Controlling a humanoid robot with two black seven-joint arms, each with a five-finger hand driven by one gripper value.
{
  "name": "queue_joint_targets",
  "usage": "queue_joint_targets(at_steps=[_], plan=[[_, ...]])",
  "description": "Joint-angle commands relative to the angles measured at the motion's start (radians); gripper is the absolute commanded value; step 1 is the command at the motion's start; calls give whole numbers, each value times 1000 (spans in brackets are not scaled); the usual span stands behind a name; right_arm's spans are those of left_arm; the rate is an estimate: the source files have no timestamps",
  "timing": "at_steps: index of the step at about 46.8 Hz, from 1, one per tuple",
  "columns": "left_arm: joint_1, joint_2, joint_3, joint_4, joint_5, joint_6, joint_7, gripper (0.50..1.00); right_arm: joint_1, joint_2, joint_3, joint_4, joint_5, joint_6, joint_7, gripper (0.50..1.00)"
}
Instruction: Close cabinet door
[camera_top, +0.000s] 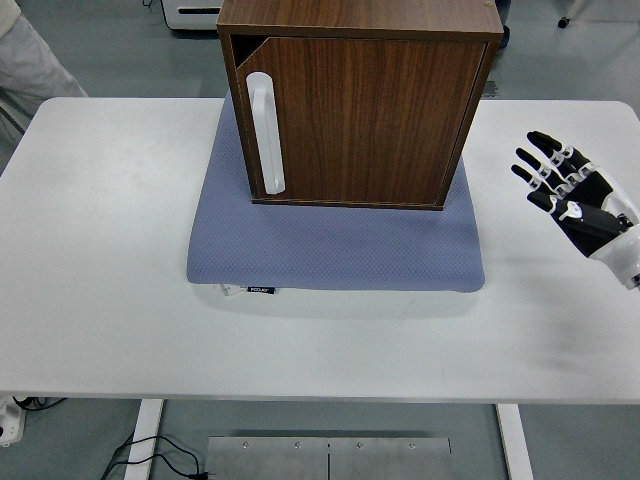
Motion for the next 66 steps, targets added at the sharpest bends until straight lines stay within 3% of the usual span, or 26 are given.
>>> queue_joint_targets(at_steps=[1, 10, 20, 26, 37, 42, 56, 66], plan=[[0, 0, 0, 0, 0, 0, 0, 1000, 0, 15, 4, -13, 29, -27, 1, 1000], [0, 0, 0, 0, 0, 0, 0, 1000, 7, 90, 63, -58, 41, -101, 2, 1000], [0, 0, 0, 0, 0, 0, 0, 1000, 19, 182, 111, -173, 41, -110, 2, 1000], [0, 0, 0, 0, 0, 0, 0, 1000, 52, 227, 122, -223, 41, -116, 2, 1000], [0, 0, 0, 0, 0, 0, 0, 1000, 138, 303, 120, -363, 98, -185, -8, 1000], [0, 0, 0, 0, 0, 0, 0, 1000, 158, 308, 114, -369, 113, -222, -31, 1000], [0, 0, 0, 0, 0, 0, 0, 1000, 189, 302, 117, -374, 125, -221, -137, 1000], [0, 0, 0, 0, 0, -1, 0, 1000, 227, 305, 120, -429, 176, -222, -146, 1000]])
